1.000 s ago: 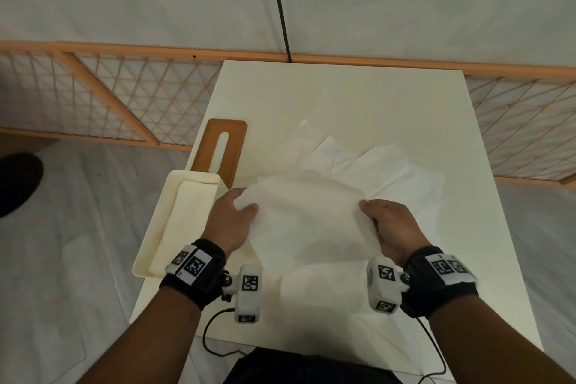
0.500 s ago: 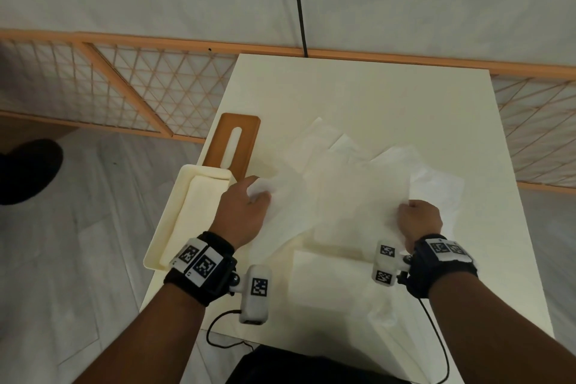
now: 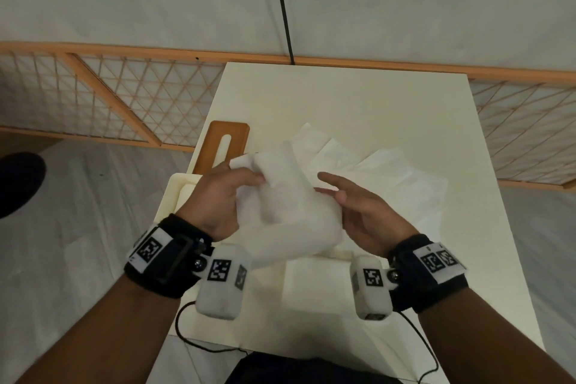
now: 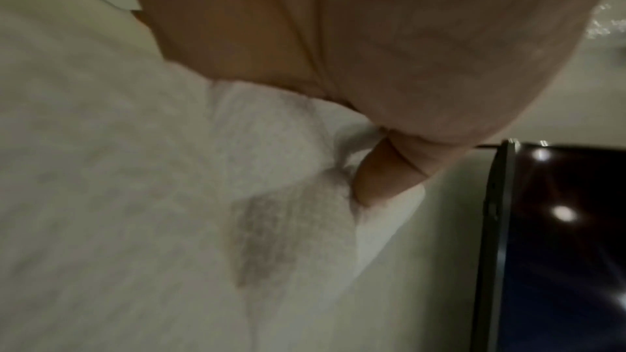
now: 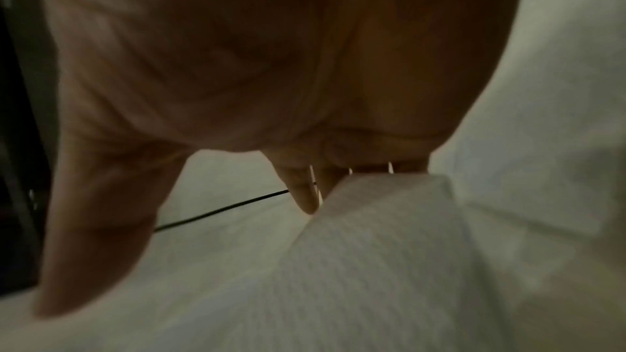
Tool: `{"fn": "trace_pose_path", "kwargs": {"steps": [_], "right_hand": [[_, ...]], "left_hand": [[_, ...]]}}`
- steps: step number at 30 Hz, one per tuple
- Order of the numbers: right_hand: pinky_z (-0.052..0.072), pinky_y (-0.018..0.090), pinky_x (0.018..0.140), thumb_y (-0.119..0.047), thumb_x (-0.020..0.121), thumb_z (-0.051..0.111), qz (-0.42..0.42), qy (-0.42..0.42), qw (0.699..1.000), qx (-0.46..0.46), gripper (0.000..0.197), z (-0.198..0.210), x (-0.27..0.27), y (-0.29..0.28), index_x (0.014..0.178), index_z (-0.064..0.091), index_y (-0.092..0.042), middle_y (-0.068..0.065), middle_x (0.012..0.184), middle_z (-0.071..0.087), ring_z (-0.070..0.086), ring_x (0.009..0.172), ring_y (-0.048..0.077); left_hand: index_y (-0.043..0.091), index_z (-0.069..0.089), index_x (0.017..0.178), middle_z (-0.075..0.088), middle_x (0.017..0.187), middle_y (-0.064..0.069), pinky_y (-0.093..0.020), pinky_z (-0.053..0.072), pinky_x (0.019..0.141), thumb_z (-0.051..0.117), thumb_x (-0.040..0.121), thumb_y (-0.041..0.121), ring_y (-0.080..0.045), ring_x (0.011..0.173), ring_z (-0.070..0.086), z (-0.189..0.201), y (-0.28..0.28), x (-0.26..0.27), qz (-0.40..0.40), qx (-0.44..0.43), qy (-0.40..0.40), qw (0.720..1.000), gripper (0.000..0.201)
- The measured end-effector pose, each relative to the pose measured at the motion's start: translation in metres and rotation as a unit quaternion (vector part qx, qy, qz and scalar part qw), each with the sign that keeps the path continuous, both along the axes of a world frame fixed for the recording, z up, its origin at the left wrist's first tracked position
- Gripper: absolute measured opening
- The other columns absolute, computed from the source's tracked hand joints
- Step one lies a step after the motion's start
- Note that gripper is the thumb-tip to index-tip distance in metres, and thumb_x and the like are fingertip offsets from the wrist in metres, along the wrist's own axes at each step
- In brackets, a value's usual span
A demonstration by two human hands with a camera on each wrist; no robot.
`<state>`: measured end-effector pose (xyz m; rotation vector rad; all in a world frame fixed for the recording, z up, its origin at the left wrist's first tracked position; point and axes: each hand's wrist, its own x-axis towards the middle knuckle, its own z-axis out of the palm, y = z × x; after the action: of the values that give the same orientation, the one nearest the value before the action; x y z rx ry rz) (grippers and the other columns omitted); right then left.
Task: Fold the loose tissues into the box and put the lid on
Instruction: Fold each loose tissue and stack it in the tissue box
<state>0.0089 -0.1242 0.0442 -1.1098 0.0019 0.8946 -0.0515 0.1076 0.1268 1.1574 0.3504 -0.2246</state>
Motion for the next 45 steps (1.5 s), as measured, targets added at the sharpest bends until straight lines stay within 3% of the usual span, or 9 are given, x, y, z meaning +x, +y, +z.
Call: {"fn": "trace_pose_path", "kwargs": {"steps": [3, 7, 12, 16, 19, 27, 34, 40, 45], "right_hand": [[0.058, 0.041, 0.084, -0.011, 0.062, 0.087, 0.014, 0.006, 0.999, 0.037, 0.064, 0.010, -0.007, 0.000, 0.121, 0.064, 0.000, 0.024, 0.114, 0.069, 0.069, 0.098, 0.035], [0.060, 0.042, 0.075, 0.011, 0.070, 0.076, -0.094, -0.042, 0.994, -0.033, 0.043, 0.017, -0.011, -0.010, 0.110, 0.066, -0.002, 0.022, 0.102, 0.072, 0.070, 0.087, 0.034], [0.056, 0.047, 0.083, 0.015, 0.081, 0.065, -0.119, -0.063, 0.989, -0.059, 0.059, 0.020, -0.016, -0.030, 0.132, 0.057, -0.015, 0.018, 0.116, 0.072, 0.071, 0.098, 0.034], [0.054, 0.042, 0.086, -0.018, 0.089, 0.064, -0.110, 0.060, 0.992, 0.009, 0.040, 0.016, -0.027, -0.041, 0.126, 0.065, -0.004, 0.021, 0.118, 0.069, 0.067, 0.099, 0.034], [0.059, 0.036, 0.070, -0.008, 0.084, 0.067, -0.089, 0.028, 0.994, -0.054, 0.021, 0.016, -0.033, -0.038, 0.098, 0.073, 0.006, 0.024, 0.099, 0.074, 0.073, 0.083, 0.032], [0.059, 0.040, 0.079, 0.006, 0.083, 0.067, -0.062, -0.091, 0.990, -0.089, 0.028, 0.024, -0.040, -0.054, 0.111, 0.066, 0.008, 0.022, 0.110, 0.073, 0.071, 0.100, 0.036], [0.059, 0.043, 0.078, 0.008, 0.088, 0.063, -0.103, -0.181, 0.968, -0.140, 0.025, 0.025, -0.041, -0.062, 0.090, 0.080, -0.009, 0.017, 0.100, 0.076, 0.073, 0.092, 0.032], [0.060, 0.041, 0.076, 0.017, 0.087, 0.055, -0.180, -0.120, 0.975, -0.058, 0.016, 0.014, -0.042, -0.069, 0.099, 0.065, 0.018, 0.028, 0.101, 0.072, 0.072, 0.089, 0.038], [0.054, 0.032, 0.067, 0.017, 0.086, 0.041, -0.175, -0.065, 0.982, -0.039, 0.041, 0.014, -0.045, -0.072, 0.063, 0.067, -0.005, 0.023, 0.101, 0.073, 0.069, 0.083, 0.033]], "left_hand": [[0.010, 0.070, 0.107, 0.074, 0.099, -0.008, -0.035, 0.056, 0.083, 0.045, 0.095, -0.001, -0.022, 0.095, 0.072, -0.006, 0.010, -0.001, 0.036, 0.021, 0.005, 0.999, 0.030], [0.013, 0.060, 0.129, 0.070, 0.123, -0.009, -0.041, 0.055, 0.090, 0.058, 0.091, 0.021, -0.025, 0.112, 0.067, -0.035, 0.017, -0.015, 0.049, 0.006, 0.066, 0.997, 0.039], [0.014, 0.063, 0.125, 0.071, 0.121, -0.007, -0.048, 0.054, 0.095, 0.070, 0.083, 0.015, -0.029, 0.116, 0.065, -0.058, 0.007, -0.036, -0.043, 0.114, 0.055, 0.991, 0.043], [0.020, 0.060, 0.131, 0.069, 0.125, 0.000, -0.048, 0.049, 0.102, 0.078, 0.084, 0.030, -0.020, 0.118, 0.064, -0.049, 0.007, -0.035, -0.094, 0.193, 0.008, 0.977, 0.052], [0.021, 0.066, 0.122, 0.073, 0.118, 0.002, -0.048, 0.050, 0.103, 0.067, 0.090, 0.028, -0.018, 0.112, 0.067, -0.042, 0.005, -0.031, -0.136, 0.241, 0.002, 0.961, 0.033], [0.016, 0.067, 0.121, 0.073, 0.117, 0.002, -0.040, 0.055, 0.096, 0.067, 0.090, 0.008, -0.018, 0.111, 0.068, -0.041, 0.003, -0.037, -0.137, 0.250, -0.006, 0.958, 0.032], [0.018, 0.066, 0.118, 0.074, 0.111, 0.007, -0.021, 0.056, 0.077, 0.054, 0.098, 0.003, -0.010, 0.104, 0.070, -0.032, -0.004, -0.040, -0.126, 0.259, -0.072, 0.955, 0.027], [0.003, 0.071, 0.116, 0.075, 0.110, -0.003, -0.029, 0.057, 0.086, 0.063, 0.093, 0.002, -0.017, 0.105, 0.071, -0.033, 0.000, -0.044, -0.076, 0.268, -0.141, 0.950, 0.024], [0.019, 0.083, 0.084, 0.076, 0.094, 0.000, -0.026, 0.055, 0.085, 0.060, 0.076, 0.016, -0.014, 0.097, 0.069, -0.040, -0.002, -0.047, -0.065, 0.101, -0.119, 0.986, 0.024]]}}
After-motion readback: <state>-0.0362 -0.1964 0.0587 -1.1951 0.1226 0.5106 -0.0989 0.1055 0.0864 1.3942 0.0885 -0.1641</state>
